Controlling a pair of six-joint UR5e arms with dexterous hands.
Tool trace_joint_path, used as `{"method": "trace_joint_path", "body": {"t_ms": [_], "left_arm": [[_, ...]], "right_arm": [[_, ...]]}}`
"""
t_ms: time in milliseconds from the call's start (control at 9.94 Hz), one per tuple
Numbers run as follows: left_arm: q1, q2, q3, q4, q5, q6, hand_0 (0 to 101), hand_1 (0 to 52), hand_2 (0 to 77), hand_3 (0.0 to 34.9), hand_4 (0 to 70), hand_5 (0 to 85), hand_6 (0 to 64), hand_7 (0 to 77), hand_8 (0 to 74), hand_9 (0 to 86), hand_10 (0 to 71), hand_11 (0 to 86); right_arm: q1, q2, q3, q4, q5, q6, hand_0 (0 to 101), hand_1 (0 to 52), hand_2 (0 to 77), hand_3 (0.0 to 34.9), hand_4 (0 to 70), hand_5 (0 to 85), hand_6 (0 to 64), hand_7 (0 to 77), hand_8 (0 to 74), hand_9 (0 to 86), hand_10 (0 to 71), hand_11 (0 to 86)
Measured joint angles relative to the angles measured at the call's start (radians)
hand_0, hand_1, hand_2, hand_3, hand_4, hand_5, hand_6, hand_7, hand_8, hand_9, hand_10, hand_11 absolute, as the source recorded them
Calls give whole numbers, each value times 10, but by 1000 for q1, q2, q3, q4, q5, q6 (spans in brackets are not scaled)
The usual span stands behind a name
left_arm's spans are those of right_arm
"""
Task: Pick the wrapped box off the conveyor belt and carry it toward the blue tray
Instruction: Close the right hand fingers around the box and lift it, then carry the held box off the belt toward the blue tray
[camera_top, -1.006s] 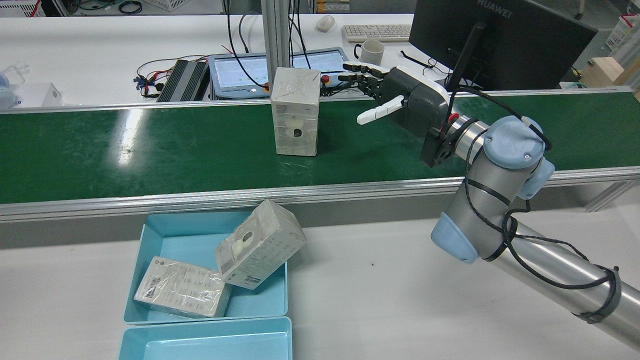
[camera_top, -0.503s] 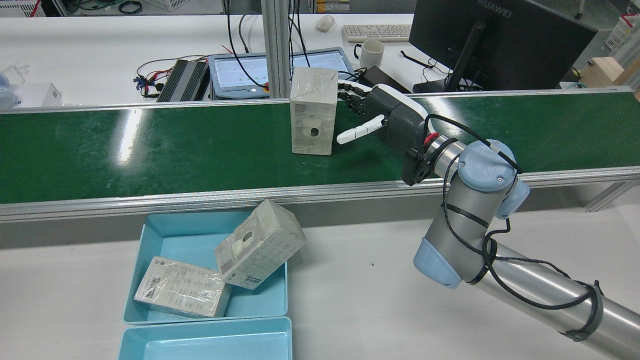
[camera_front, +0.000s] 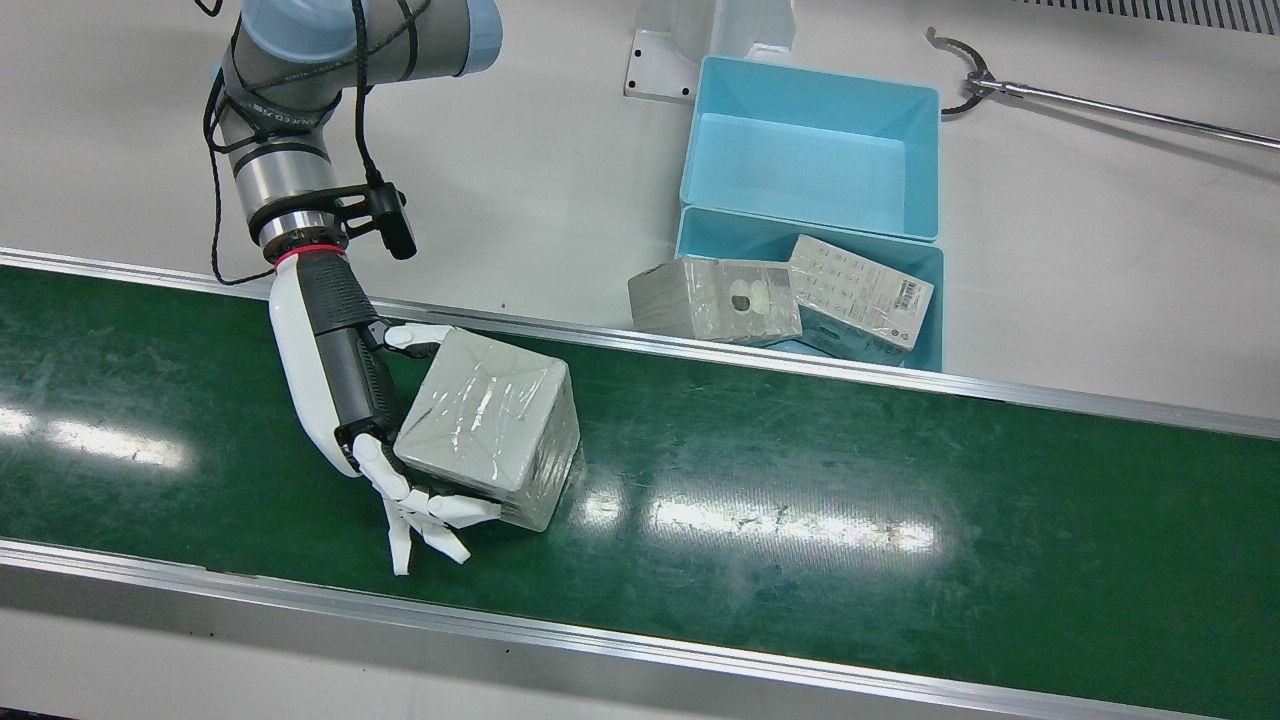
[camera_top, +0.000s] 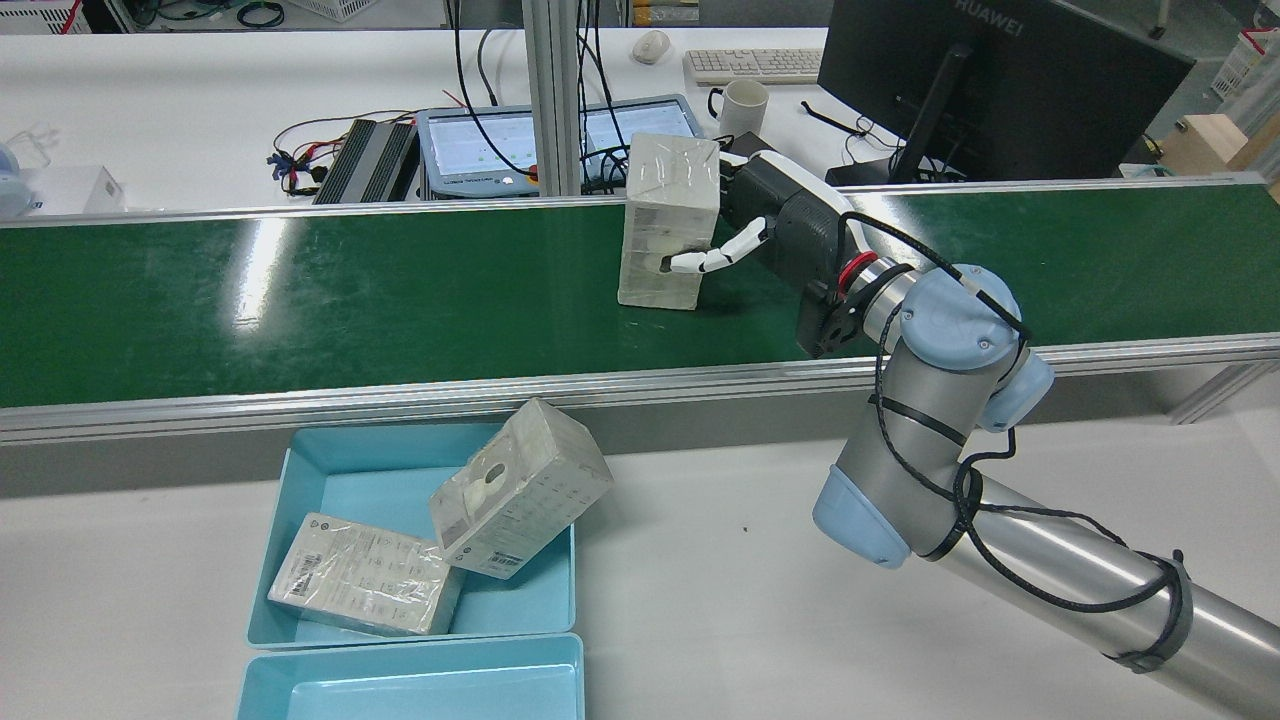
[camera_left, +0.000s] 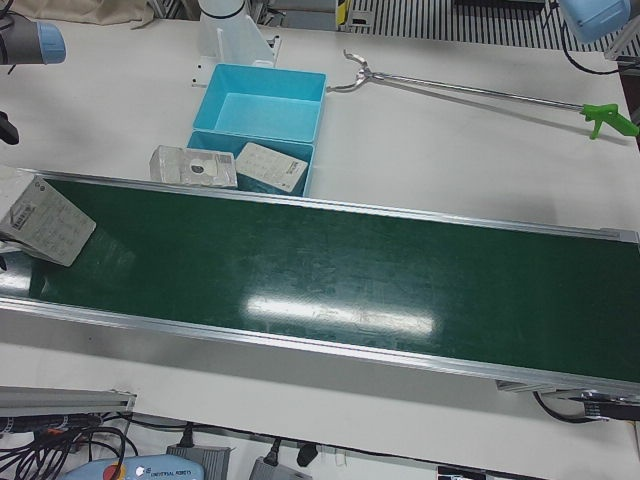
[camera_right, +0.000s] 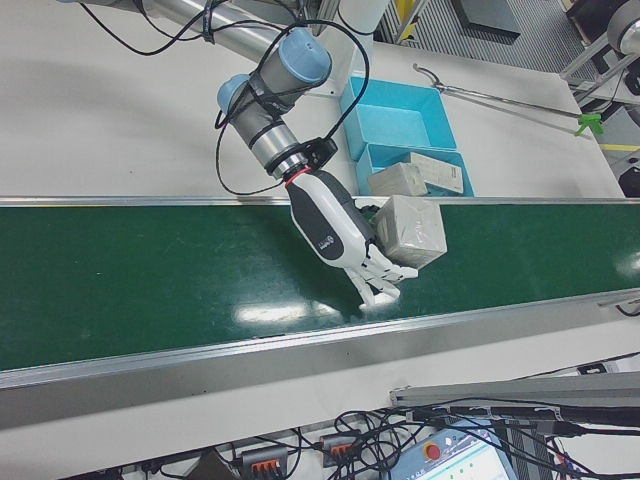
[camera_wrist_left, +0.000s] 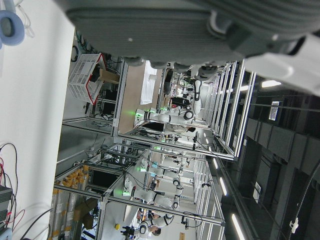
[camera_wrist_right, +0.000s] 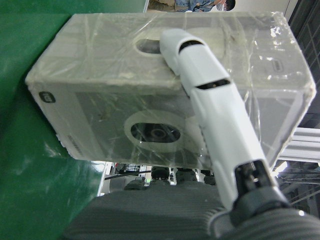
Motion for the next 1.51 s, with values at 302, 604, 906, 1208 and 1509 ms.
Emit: {"method": "trace_joint_path", "body": {"t_ms": [302,604,906,1208,1509], "left_arm": [[0,0,0,0,0,0,0,0,5,0,0,11,5,5,5,5,5,5],[0,0,0,0,0,0,0,0,5,0,0,11,5,5,5,5,5,5],[0,0,0,0,0,0,0,0,11,0,0,11,5,5,5,5,5,5],[0,0,0,0,0,0,0,0,5,0,0,11,5,5,5,5,5,5],[0,0,0,0,0,0,0,0,11,0,0,11,5,5,5,5,5,5]], "right_arm": [[26,-2,26,-83,42,1,619,158,311,8,240,404,218,382,305,333,202,11],[54,-11,109,-118,49,-14,538,131,322,3,229,551,289,453,409,387,415,278],[3,-13,317,-228,87,-52,490,131,322,2,235,633,333,573,513,442,442,480],[-214,4,405,-258,236,-140,478,11,365,0,235,633,338,682,529,480,464,654],[-412,90,395,-251,419,-311,467,11,365,0,224,698,349,698,529,518,371,365]]}}
